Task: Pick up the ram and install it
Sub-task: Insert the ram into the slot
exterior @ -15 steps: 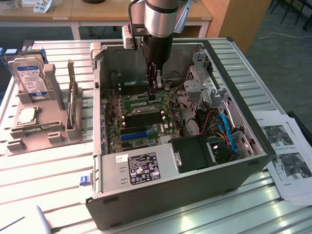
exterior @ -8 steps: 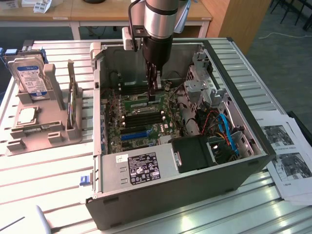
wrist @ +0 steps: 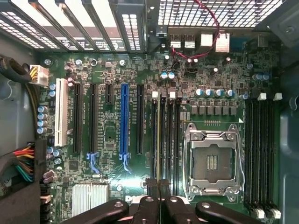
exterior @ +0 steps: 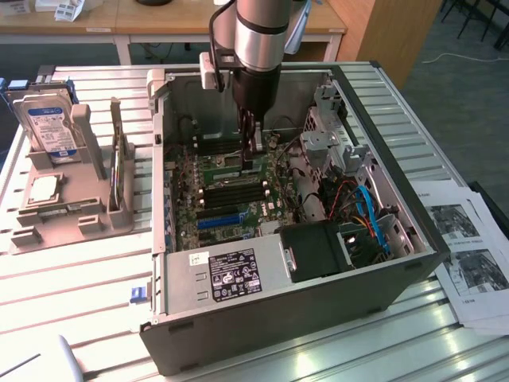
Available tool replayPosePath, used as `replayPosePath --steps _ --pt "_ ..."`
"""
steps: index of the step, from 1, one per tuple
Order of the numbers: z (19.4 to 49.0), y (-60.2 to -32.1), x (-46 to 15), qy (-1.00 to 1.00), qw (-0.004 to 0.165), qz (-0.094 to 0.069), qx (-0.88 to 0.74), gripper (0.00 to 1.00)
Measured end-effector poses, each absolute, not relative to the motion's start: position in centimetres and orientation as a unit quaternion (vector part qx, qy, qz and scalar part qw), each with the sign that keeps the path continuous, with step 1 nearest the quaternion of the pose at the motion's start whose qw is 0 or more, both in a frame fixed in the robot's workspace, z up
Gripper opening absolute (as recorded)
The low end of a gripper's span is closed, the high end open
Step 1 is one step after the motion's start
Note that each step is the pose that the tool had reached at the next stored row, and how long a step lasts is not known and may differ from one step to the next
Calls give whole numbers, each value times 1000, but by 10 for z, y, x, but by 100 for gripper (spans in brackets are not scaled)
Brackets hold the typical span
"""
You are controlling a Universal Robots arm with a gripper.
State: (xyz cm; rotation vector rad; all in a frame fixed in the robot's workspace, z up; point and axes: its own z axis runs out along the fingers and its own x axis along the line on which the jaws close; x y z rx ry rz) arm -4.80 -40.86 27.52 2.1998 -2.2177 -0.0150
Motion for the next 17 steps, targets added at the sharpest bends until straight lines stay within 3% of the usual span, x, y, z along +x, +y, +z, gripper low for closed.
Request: replayPosePath --steps 17 --pt "266 -409 -44 -714 9 -5 700 11"
